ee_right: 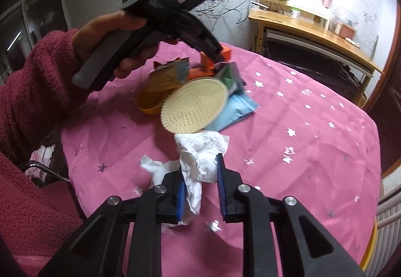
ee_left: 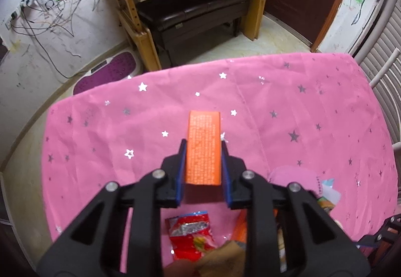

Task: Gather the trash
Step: 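Carry the tissue to the yellow bin and open the right gripper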

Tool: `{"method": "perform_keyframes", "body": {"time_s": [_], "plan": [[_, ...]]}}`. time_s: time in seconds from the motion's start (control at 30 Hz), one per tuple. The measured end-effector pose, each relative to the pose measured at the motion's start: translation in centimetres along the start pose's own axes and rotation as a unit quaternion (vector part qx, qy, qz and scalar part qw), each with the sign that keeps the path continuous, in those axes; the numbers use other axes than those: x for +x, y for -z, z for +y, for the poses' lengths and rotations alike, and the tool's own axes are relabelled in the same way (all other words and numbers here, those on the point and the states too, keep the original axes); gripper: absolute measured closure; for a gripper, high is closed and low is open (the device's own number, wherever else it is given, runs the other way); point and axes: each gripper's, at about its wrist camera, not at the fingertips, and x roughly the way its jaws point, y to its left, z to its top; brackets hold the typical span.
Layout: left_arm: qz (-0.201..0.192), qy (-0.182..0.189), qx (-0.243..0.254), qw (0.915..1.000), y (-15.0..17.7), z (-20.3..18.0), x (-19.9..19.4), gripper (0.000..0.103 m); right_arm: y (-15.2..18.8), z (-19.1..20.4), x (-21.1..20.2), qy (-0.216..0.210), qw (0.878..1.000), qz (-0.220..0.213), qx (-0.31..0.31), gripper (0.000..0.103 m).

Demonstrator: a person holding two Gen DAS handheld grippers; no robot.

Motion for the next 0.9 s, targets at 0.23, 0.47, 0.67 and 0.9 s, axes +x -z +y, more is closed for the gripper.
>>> {"method": "perform_keyframes", "body": {"time_s": [0.23, 0.47, 0.67, 0.9], "plan": [[-0.039, -0.016, -0.012, 0.9991, 0.0, -0.9, -3.4, 0.081, 0.9, -3.0, -2.2, 0.019, 0.999, -0.025, 0.039, 0.088], [-0.074, -0.007, -0.012, 0.9972, -0.6, -3.6, -6.5, 0.081, 1.7, -5.5, -4.6, 0.039, 0.995, -0.062, 0.066, 0.088], [-0.092, 0.009, 0.004, 0.9957, -1.0, -7.5, -8.2, 0.081, 2.1, -7.4, -6.9, 0.042, 0.99, -0.099, 0.091, 0.088], [-0.103, 0.026, 0.024, 0.9941, -1.2, -12.2, -9.3, 0.081, 3.2, -10.1, -9.4, 0.048, 0.982, -0.141, 0.119, 0.088]]}}
